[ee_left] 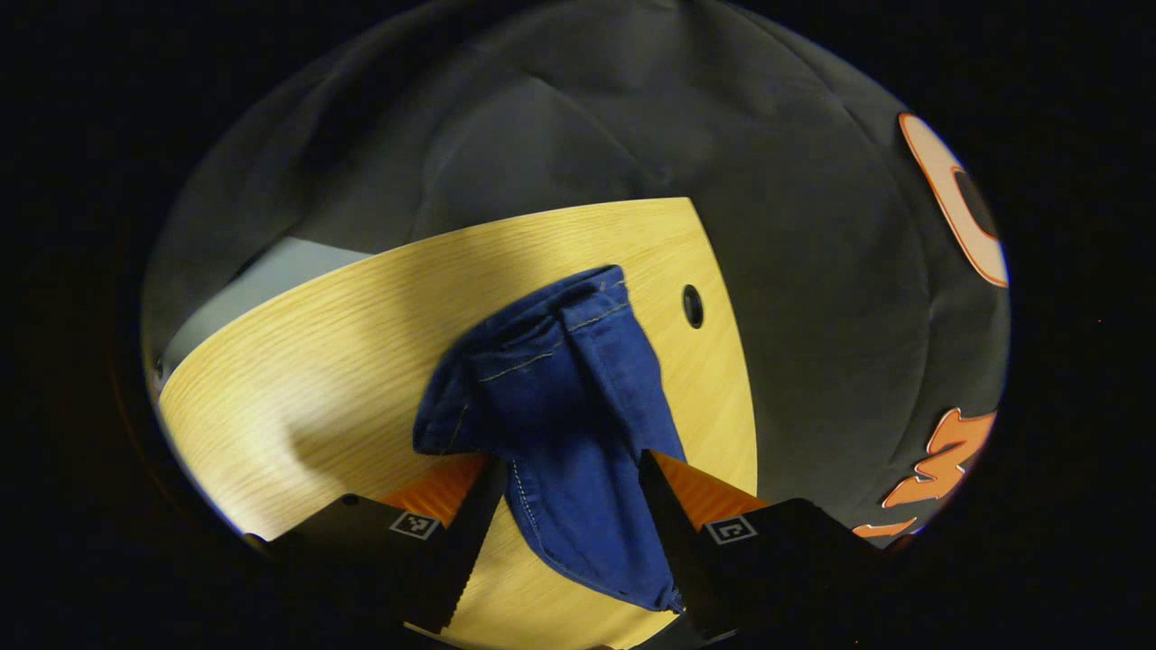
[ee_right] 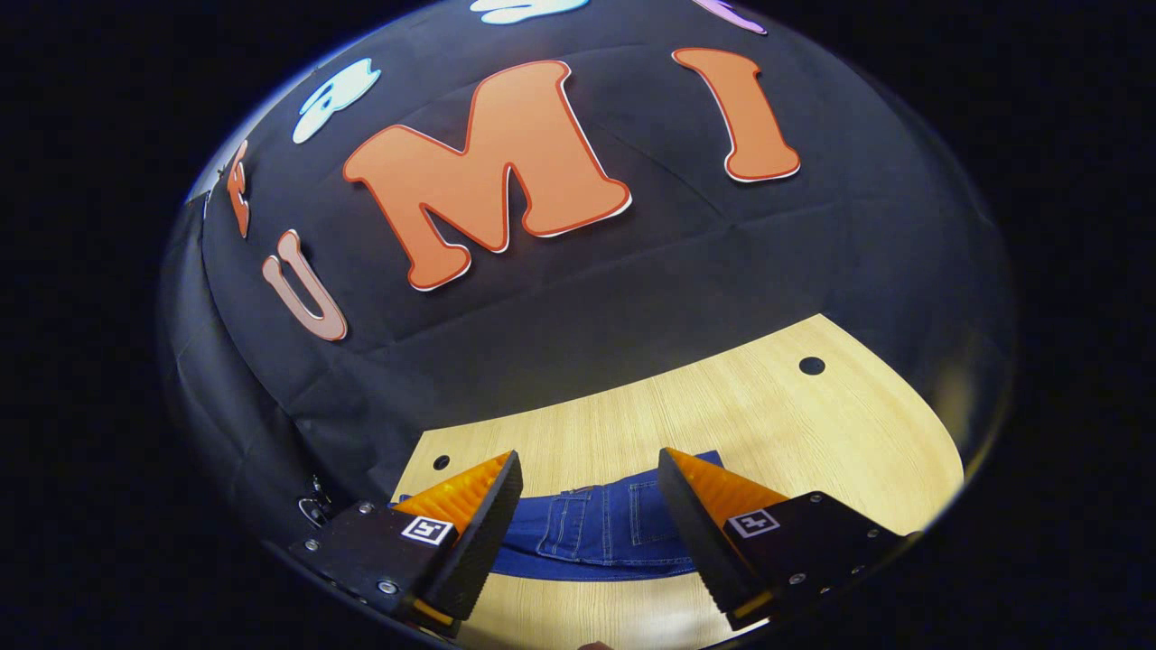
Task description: Grasp the waist and the cuffs of the jeans and fold them to make the two legs overlap; first hold the waist and fold one-third of the jeans toward the cuffs, then hold the cuffs and fold the remaining one-third in the same direction to finish folding.
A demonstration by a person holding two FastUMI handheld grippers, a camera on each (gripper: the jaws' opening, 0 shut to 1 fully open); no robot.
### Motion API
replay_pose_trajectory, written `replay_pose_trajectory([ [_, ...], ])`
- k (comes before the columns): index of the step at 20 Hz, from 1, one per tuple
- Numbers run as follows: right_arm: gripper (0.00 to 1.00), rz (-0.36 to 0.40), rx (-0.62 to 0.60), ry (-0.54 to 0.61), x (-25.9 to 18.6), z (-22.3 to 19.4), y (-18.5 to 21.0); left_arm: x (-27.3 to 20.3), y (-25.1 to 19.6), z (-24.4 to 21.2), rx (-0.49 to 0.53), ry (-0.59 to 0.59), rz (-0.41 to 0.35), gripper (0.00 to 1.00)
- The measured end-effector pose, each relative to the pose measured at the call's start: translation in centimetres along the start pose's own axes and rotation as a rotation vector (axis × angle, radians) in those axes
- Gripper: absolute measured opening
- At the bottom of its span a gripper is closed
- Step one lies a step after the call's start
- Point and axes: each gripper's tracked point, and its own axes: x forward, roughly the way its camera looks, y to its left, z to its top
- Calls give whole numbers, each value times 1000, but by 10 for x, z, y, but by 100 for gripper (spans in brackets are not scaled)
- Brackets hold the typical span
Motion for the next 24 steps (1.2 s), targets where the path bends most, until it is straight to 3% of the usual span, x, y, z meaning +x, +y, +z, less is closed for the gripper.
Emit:
replay_pose_trajectory([
  [2,95,-8,-7,3,0,1,-5,3,4,0,-9,-9,-5,86],
  [6,95,-31,-2,18,-2,-3,-18,17,12,7,-137,-65,-29,13],
  [9,95,-48,20,18,-7,-5,-35,8,15,1,-22,-99,6,4],
  [15,95,-65,27,9,-15,-1,-53,-29,-39,0,171,-203,-77,4],
  [20,95,-61,37,-37,-21,18,-63,-79,-123,-31,361,-254,-185,4],
  [24,95,-54,23,-47,-24,22,-72,-109,-209,-95,564,-237,-278,4],
])
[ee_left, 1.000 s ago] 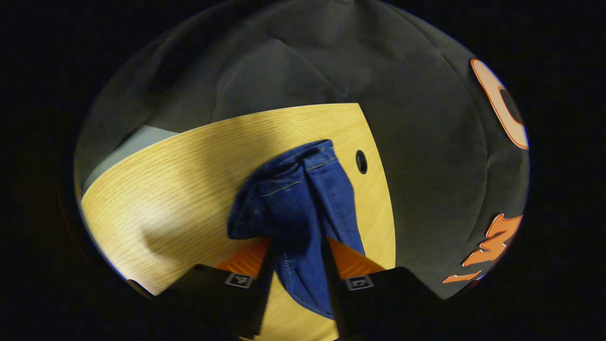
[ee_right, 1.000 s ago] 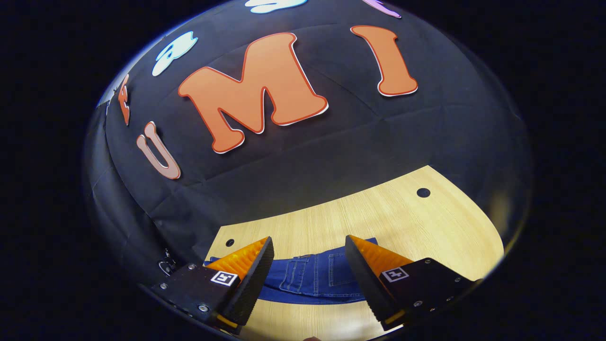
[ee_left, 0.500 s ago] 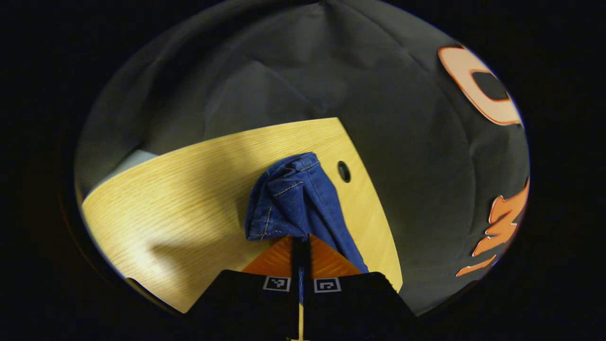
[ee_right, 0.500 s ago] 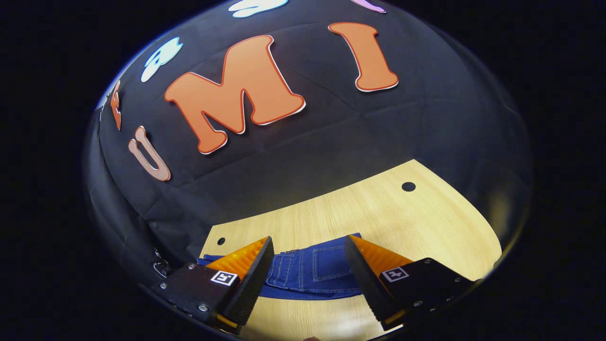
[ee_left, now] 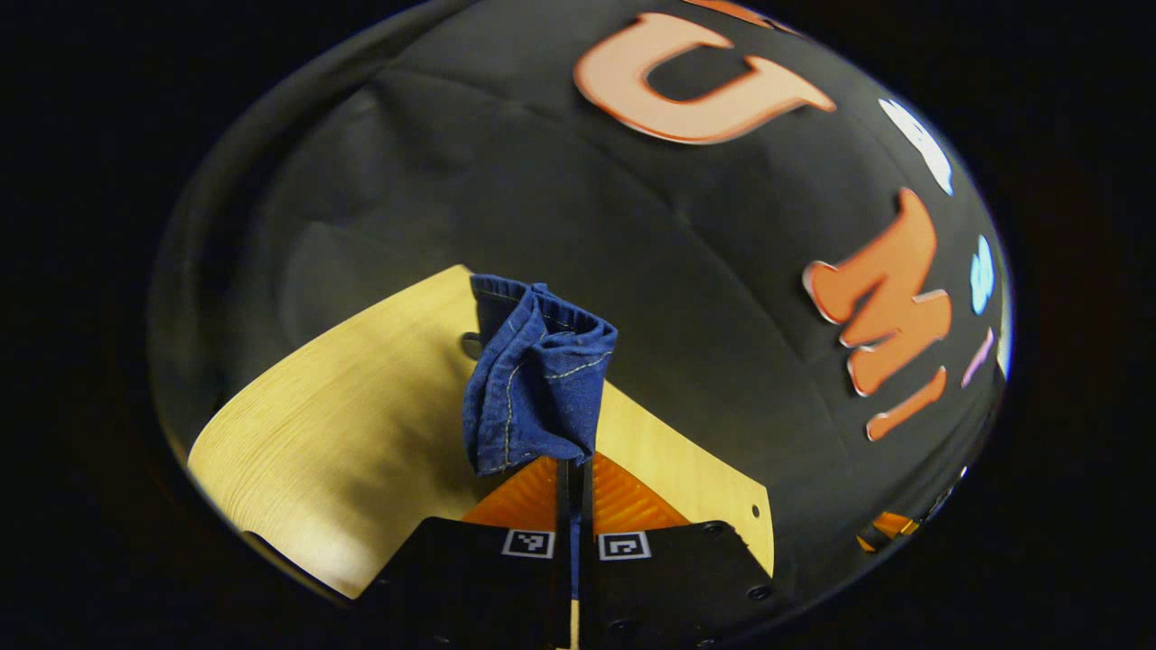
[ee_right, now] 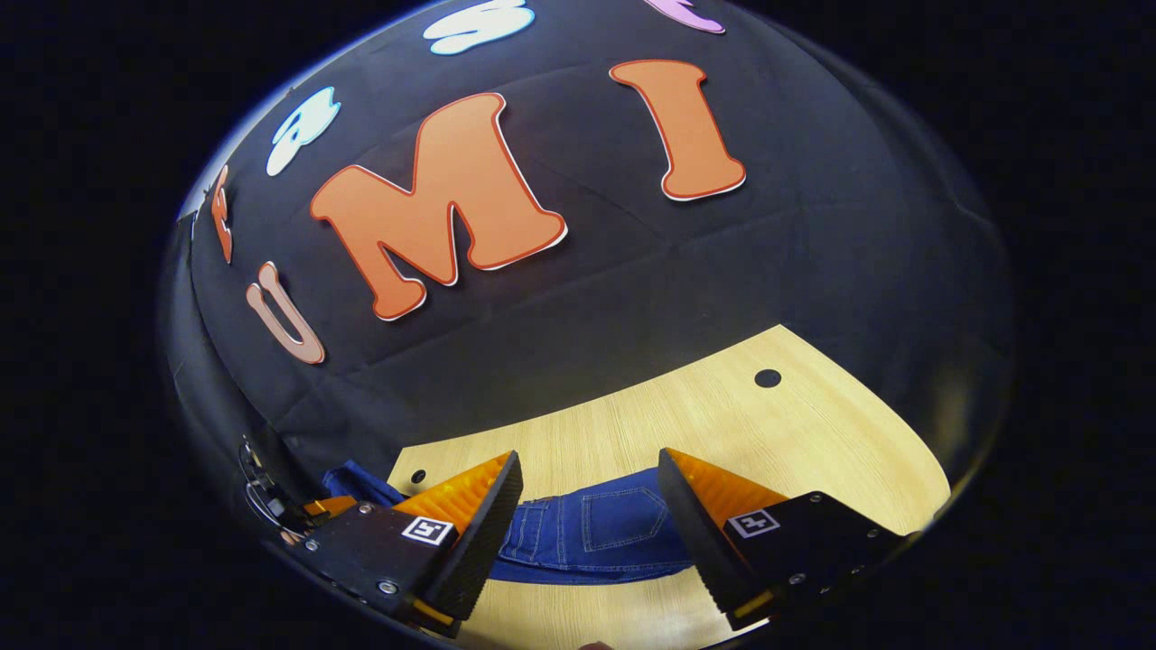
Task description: Grasp the waist and the cuffs of the jeans and fold them to make the two legs overlap; first hold the waist and fold one-third of the jeans toward the cuffs, then hold the cuffs and fold the remaining one-third in the same direction to finish folding.
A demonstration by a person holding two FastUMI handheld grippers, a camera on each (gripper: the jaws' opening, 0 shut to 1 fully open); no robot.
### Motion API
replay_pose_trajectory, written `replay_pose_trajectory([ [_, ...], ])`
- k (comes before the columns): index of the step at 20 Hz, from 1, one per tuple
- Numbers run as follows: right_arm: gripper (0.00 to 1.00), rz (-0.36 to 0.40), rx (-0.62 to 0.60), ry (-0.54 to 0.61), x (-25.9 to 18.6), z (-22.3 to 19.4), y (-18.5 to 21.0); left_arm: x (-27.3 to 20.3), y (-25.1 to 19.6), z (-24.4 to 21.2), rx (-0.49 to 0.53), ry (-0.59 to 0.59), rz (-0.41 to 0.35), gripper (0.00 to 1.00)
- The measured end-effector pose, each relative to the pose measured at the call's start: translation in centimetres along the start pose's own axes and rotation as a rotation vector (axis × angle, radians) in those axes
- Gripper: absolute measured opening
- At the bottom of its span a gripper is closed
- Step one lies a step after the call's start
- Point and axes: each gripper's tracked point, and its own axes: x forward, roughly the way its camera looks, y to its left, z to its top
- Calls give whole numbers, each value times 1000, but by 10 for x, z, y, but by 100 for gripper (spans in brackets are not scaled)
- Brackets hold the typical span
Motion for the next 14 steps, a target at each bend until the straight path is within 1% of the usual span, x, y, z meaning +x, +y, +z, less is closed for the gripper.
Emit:
replay_pose_trajectory([
  [2,95,19,3,-3,-1,1,-2,1,-53,-9,55,16,-56,4],
  [4,95,33,11,-10,-5,6,-9,11,-99,-26,91,38,-94,4],
  [8,95,36,25,-32,-13,17,-30,37,-167,-64,181,93,-139,3],
  [11,95,23,-4,-50,-18,22,-46,58,-215,-100,237,137,-158,4],
  [14,95,17,-45,-50,-22,20,-60,72,-250,-140,303,190,-169,2],
])
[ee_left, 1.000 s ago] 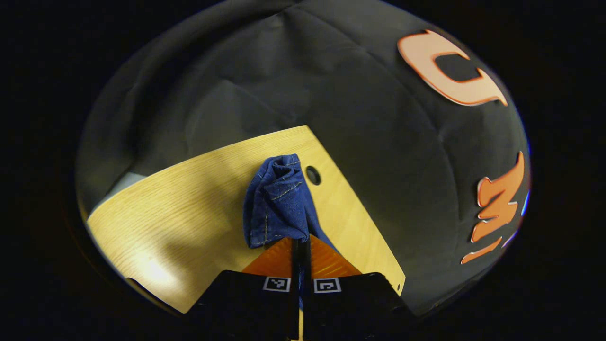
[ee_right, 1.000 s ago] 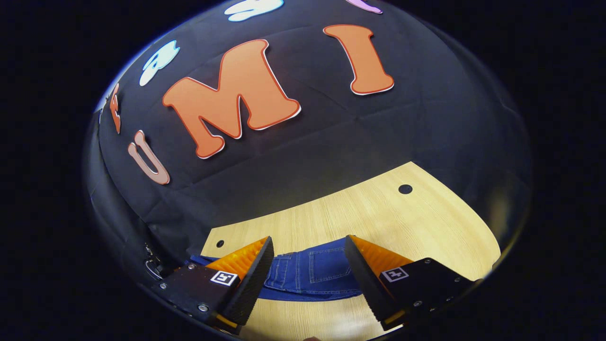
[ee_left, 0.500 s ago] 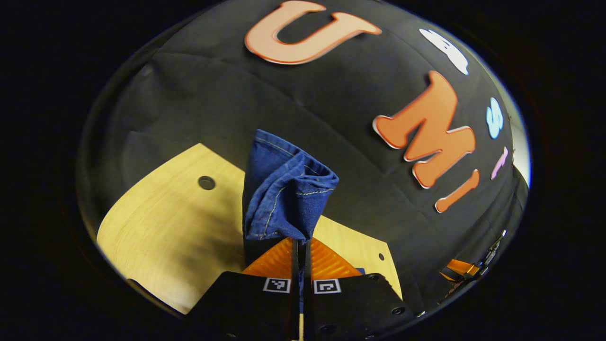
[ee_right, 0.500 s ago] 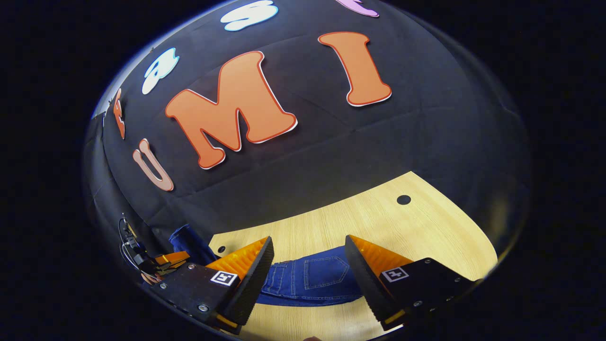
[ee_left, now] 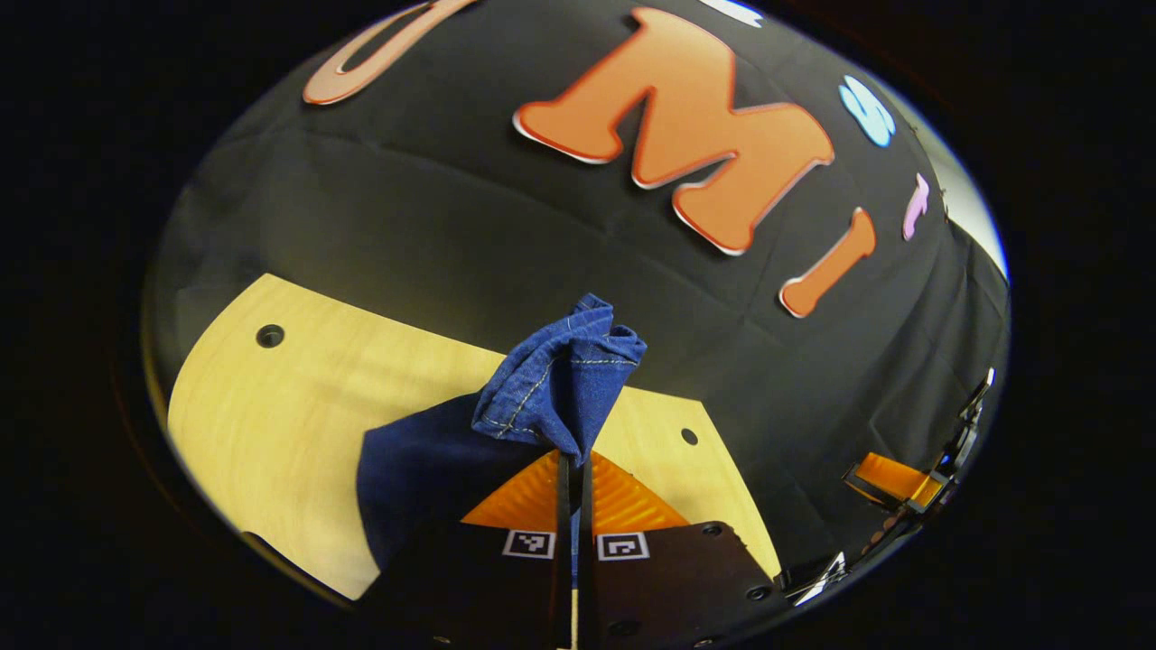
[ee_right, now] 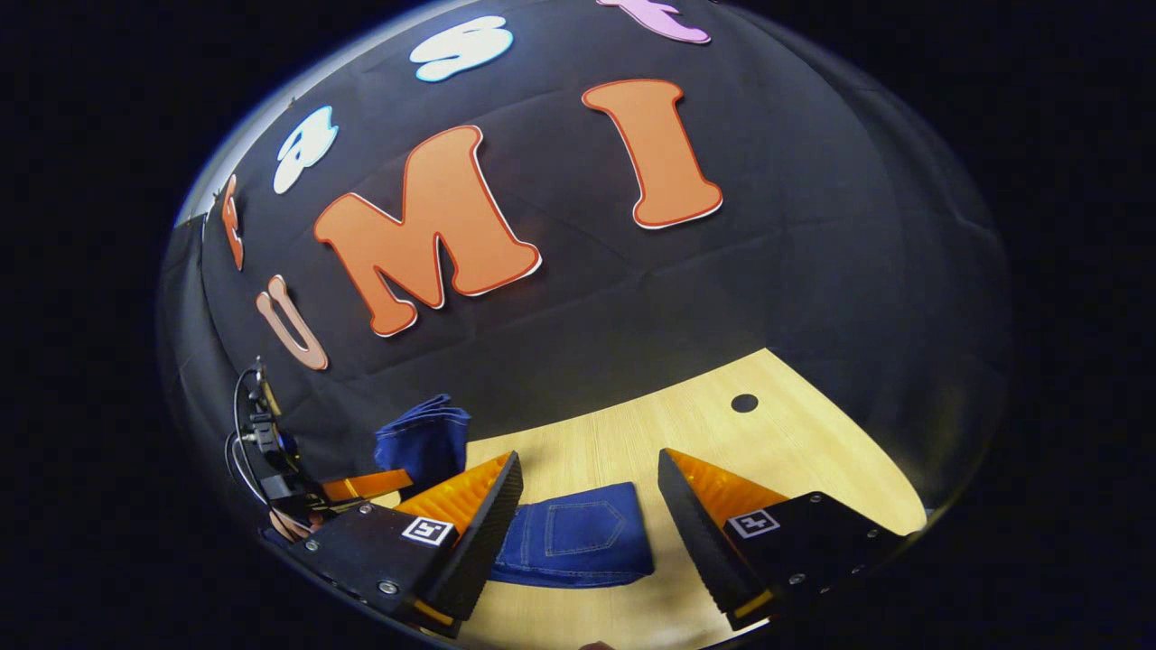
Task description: Grasp the waist and the cuffs of the jeans and fold them to make the two legs overlap; first hold the waist and fold one-third of the jeans toward the cuffs, then hold the cuffs and fold the remaining one-third in the same direction to finish folding.
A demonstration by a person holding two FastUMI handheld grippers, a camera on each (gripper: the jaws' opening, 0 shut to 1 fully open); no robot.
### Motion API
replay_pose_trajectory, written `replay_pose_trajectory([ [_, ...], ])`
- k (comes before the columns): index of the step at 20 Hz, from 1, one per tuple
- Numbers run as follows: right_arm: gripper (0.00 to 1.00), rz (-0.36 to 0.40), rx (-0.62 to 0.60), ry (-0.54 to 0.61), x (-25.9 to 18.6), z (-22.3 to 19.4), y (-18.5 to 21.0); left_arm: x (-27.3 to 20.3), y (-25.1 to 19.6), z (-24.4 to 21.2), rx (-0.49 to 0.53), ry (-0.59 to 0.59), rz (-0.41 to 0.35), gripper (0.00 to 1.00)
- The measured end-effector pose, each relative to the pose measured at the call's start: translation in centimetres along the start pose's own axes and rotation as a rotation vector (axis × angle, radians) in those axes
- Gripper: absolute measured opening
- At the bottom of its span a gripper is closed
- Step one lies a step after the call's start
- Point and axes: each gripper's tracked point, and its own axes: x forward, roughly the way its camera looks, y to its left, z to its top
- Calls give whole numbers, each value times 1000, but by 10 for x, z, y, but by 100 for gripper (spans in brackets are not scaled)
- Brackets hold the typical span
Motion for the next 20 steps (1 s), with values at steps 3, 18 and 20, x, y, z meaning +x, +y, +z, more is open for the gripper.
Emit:
replay_pose_trajectory([
  [3,95,4,-15,5,-3,0,-11,19,-28,-21,60,49,-7,3],
  [18,95,-64,-1,-16,-7,-5,-69,30,-116,-101,371,130,-43,77],
  [20,95,-61,-23,-54,-9,0,-62,13,-114,-74,408,31,-7,88],
])
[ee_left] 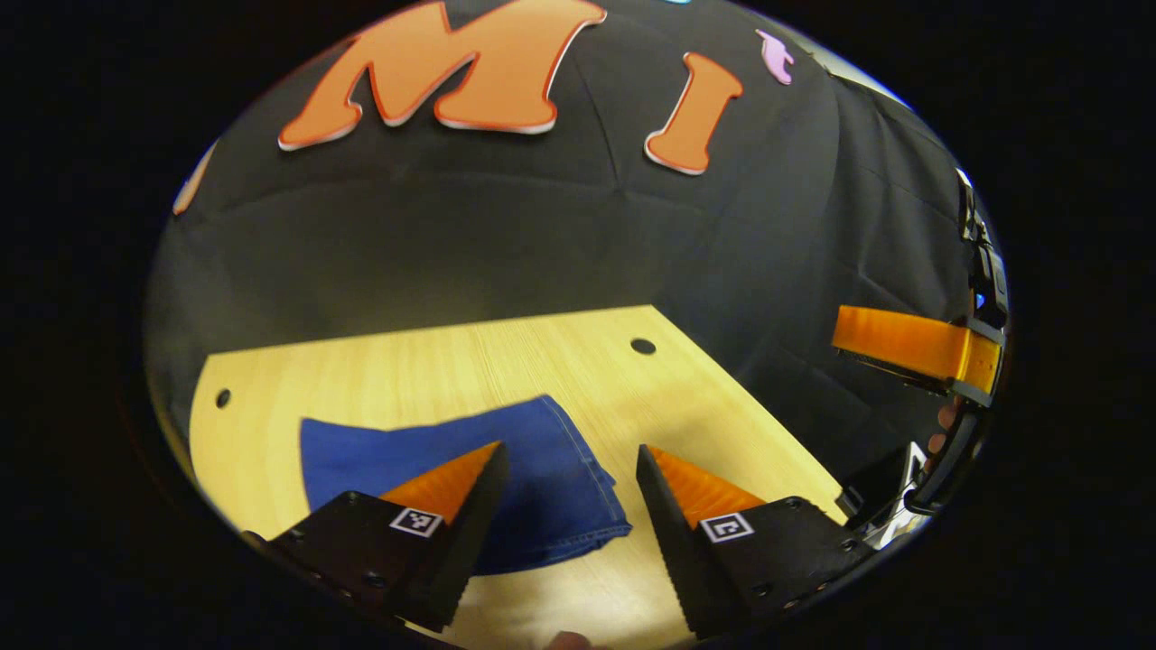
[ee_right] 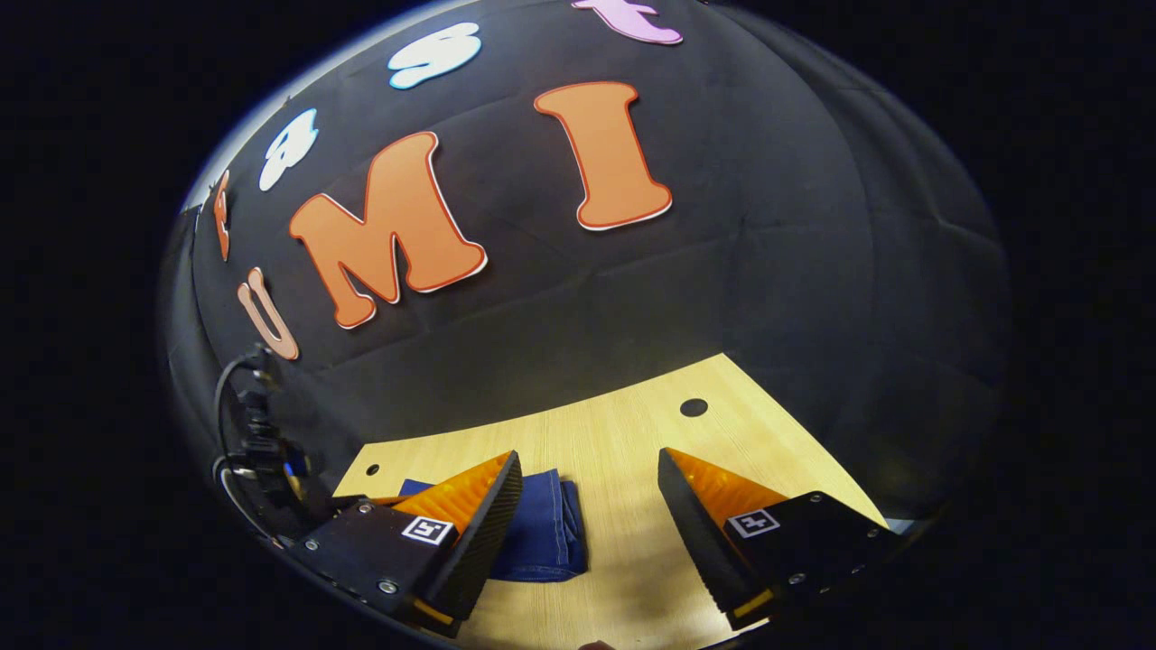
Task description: Grasp the waist and the cuffs of the jeans and fold them to make the two legs overlap; first hold the waist and fold one-third of the jeans toward the cuffs, then hold the cuffs and fold the remaining one-third in the same direction to finish folding.
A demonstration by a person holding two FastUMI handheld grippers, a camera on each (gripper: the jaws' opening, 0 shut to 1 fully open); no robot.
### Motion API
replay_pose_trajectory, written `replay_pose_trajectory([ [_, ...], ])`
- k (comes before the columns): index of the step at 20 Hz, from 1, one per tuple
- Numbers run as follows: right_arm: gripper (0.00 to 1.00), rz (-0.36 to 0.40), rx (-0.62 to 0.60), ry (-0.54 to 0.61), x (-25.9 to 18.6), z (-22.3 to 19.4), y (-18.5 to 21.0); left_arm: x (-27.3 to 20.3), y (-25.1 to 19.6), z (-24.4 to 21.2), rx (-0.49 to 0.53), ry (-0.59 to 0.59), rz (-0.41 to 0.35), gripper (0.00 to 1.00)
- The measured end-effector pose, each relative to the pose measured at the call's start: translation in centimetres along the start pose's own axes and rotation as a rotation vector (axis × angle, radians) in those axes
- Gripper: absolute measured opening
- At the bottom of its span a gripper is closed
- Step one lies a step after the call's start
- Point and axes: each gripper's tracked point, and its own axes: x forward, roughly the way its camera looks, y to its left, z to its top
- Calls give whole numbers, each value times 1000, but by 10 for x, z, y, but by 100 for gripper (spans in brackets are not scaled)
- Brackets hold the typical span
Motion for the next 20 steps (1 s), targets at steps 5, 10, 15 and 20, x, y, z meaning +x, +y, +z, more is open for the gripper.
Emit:
replay_pose_trajectory([
  [5,96,19,-178,-139,-16,18,33,-61,26,63,100,-269,161,94],
  [10,96,97,-290,-208,-36,17,81,-129,35,122,148,-490,291,97],
  [15,96,174,-316,-264,-46,21,106,-169,47,135,119,-585,373,96],
  [20,100,202,-348,-329,-63,25,123,-192,57,133,121,-626,428,96],
])
